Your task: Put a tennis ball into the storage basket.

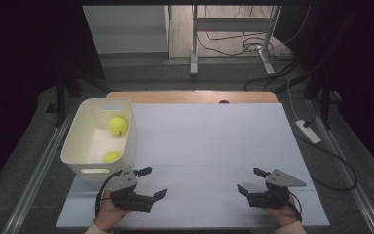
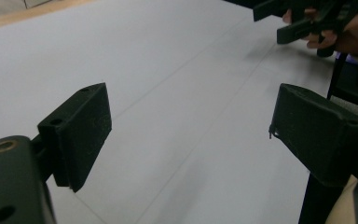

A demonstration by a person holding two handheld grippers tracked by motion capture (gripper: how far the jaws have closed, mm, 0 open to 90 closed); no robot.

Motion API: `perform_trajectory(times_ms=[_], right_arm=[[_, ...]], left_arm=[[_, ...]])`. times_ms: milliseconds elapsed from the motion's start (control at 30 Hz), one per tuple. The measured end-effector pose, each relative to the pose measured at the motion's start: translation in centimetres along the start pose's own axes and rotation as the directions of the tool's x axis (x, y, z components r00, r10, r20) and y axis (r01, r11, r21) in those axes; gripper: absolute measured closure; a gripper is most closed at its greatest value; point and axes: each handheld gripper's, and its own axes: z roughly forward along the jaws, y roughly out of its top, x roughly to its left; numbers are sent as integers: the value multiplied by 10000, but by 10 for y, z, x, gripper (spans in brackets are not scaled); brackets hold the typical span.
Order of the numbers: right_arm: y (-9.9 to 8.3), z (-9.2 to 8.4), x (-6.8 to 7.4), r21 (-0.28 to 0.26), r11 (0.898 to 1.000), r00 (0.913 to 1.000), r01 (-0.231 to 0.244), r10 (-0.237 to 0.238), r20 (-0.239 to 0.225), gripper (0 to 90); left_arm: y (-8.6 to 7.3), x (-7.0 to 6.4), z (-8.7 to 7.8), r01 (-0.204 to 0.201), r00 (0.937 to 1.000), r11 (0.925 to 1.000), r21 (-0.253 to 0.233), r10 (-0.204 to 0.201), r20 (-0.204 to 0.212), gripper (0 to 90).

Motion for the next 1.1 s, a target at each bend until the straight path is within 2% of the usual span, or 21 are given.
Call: perform_trajectory(times_ms=[200, 367, 733, 967, 1100], right_arm=[[0, 1, 0, -10, 10000, 10000, 37, -37, -45, 111], [-1, 2, 0, 71, 9999, 9999, 96, -95, -104, 110], [-2, 3, 1, 42, 9998, 9991, 199, -197, -364, 110], [-2, 3, 3, 115, 9995, 9984, 294, -289, -485, 110], [-3, 3, 4, 118, 9994, 9979, 316, -308, -576, 110]], left_arm=[[-13, 4, -2, -31, 9996, 9999, 161, 36, -283, 130], [-23, 8, -5, 173, 9992, 9998, 125, -169, -351, 130], [-39, 16, -12, 235, 9988, 9989, 417, -216, -449, 130], [-41, 20, -13, 456, 9962, 9985, 308, -432, -750, 131], [-40, 22, -12, 508, 9958, 9983, 274, -485, -772, 131]])
